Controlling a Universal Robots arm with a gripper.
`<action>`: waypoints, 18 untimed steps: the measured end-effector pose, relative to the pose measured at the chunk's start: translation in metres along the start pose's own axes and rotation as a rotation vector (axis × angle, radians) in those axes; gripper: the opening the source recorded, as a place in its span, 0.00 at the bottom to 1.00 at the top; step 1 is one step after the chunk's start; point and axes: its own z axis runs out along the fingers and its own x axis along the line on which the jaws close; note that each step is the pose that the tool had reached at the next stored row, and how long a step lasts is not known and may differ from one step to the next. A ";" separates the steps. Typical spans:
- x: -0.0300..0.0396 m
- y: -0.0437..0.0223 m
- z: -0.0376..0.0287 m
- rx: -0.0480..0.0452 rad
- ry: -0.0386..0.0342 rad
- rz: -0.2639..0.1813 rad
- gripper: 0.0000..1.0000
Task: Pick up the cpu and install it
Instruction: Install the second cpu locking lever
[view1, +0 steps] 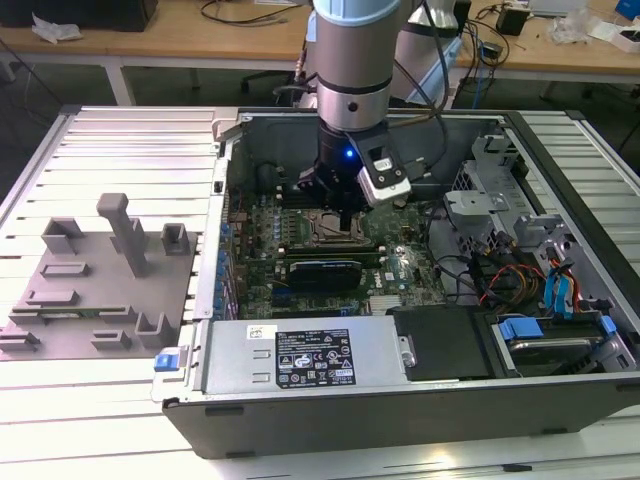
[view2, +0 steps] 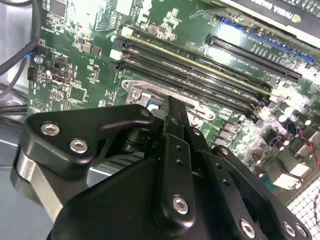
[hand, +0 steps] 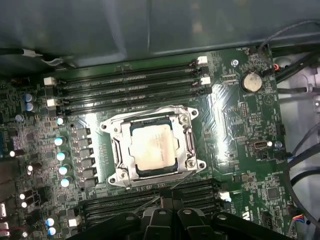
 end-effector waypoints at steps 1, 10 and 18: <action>0.0005 -0.0003 0.0006 -0.0006 0.0001 -0.013 0.11; 0.0043 -0.0041 0.0032 -0.0015 0.0003 -0.025 0.11; 0.0048 -0.0042 0.0057 -0.0014 0.0003 -0.025 0.11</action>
